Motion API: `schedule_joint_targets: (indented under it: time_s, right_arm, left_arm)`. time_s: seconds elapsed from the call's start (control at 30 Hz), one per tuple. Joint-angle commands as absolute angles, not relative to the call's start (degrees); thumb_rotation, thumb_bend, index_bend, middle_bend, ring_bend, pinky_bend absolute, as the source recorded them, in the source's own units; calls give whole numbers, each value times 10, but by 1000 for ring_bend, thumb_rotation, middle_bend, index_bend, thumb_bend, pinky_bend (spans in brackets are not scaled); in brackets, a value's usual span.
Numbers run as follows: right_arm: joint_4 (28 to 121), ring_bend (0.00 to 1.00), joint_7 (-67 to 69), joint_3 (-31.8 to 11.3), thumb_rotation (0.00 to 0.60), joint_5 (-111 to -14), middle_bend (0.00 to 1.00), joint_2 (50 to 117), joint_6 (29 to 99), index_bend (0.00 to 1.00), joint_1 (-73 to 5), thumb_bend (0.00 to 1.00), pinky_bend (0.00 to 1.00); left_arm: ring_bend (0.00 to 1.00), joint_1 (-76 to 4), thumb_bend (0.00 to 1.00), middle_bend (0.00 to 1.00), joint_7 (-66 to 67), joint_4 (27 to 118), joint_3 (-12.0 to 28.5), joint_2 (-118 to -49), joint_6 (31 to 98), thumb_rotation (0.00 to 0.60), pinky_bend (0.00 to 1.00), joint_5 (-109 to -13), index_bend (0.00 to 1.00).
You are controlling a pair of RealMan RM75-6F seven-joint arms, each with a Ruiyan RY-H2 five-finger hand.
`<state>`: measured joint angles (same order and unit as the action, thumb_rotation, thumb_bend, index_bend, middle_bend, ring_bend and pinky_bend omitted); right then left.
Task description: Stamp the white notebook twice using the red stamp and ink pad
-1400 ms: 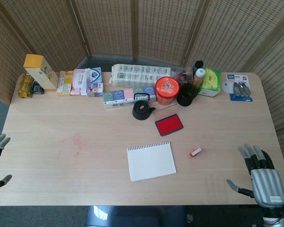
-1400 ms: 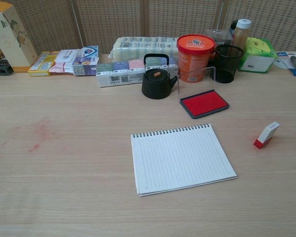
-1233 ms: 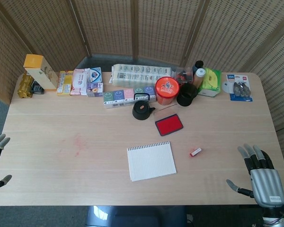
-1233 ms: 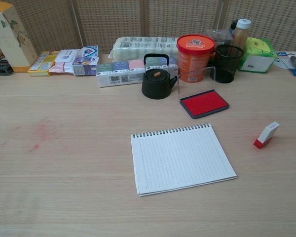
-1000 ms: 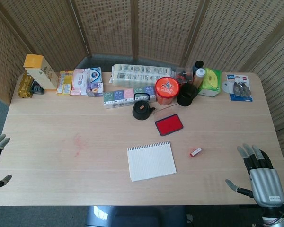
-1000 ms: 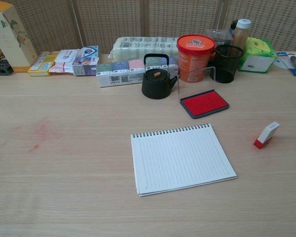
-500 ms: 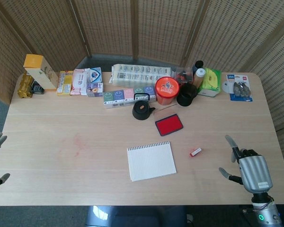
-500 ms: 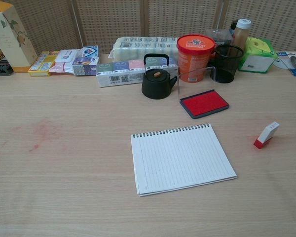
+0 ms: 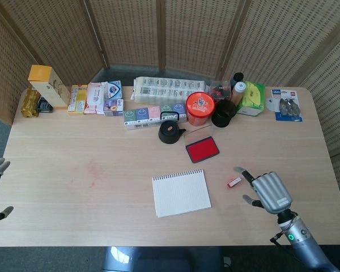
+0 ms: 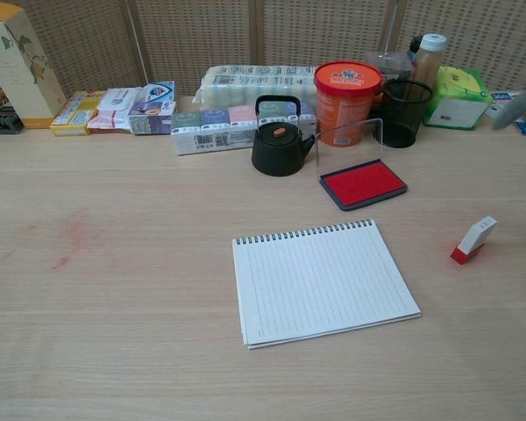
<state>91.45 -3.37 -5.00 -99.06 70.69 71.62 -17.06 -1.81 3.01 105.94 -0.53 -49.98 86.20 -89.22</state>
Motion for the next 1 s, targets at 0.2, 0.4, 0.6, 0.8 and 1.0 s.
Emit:
schedule_joint_targets:
  time_s: [0.2, 0.4, 0.6, 0.8, 1.0]
  right_arm:
    - [870, 1000, 0, -40, 600, -964, 1000, 728, 626, 337, -234, 348, 1000]
    - [839, 1000, 4, -36, 600, -948, 1000, 741, 594, 337, -255, 366, 1000]
    - [799, 1000, 10, -25, 600, -948, 1000, 759, 577, 340, -270, 366, 1000]
    - [751, 1000, 23, -12, 600, -959, 1000, 782, 574, 340, -283, 367, 1000]
    - [693, 1000, 35, 1, 600, -976, 1000, 807, 596, 341, -286, 368, 1000]
  left_arm:
    - [0, -27, 0, 0, 43, 1062, 1, -504, 846, 600, 3, -872, 0]
    - [0, -31, 0, 0, 50, 1061, 3, -508, 835, 600, 3, -860, 0]
    - [0, -37, 0, 0, 61, 1061, 4, -512, 824, 600, 3, -851, 0]
    - [0, -38, 0, 0, 66, 1063, 5, -514, 823, 600, 3, -847, 0]
    - [0, -37, 0, 0, 66, 1063, 4, -515, 824, 600, 3, -846, 0]
